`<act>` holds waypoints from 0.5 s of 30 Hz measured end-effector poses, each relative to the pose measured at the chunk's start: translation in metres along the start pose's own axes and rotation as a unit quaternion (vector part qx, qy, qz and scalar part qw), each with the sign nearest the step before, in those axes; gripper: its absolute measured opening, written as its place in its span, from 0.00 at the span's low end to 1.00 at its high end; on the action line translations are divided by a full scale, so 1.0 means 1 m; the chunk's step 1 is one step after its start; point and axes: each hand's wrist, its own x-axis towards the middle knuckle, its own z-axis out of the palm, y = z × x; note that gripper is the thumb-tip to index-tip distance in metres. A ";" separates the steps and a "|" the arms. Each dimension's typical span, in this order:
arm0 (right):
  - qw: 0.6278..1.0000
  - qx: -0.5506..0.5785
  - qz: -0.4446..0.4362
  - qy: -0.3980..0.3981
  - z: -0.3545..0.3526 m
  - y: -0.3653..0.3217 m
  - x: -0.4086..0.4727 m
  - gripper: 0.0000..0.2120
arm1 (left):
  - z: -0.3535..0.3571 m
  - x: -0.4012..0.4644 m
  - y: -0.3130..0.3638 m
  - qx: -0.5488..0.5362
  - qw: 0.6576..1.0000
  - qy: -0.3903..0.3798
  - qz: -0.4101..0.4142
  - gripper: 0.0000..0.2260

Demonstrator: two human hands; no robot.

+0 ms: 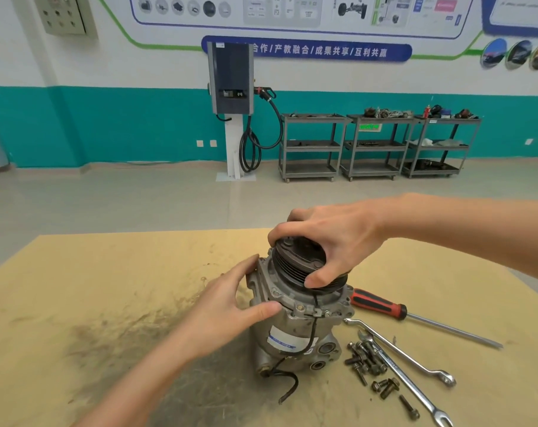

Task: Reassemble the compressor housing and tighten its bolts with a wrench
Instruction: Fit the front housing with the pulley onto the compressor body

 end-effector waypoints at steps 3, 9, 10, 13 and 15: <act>1.000 -0.006 -0.005 -0.013 -0.003 0.001 0.002 0.34 | 0.007 0.002 -0.008 -0.039 0.999 0.035 0.002 0.52; 0.999 -0.018 -0.005 -0.038 -0.008 -0.003 0.005 0.33 | 0.024 -0.005 -0.014 -0.038 0.994 0.098 0.035 0.43; 0.999 -0.018 -0.001 -0.039 -0.011 -0.004 0.005 0.32 | 0.025 -0.006 -0.013 -0.040 0.991 0.121 0.043 0.37; 0.999 -0.023 0.001 -0.042 -0.018 -0.006 0.004 0.31 | 0.025 -0.007 -0.012 -0.048 0.986 0.154 0.044 0.30; 0.999 -0.029 0.000 -0.044 -0.019 -0.007 0.003 0.31 | 0.028 -0.011 -0.011 -0.033 0.990 0.133 0.042 0.36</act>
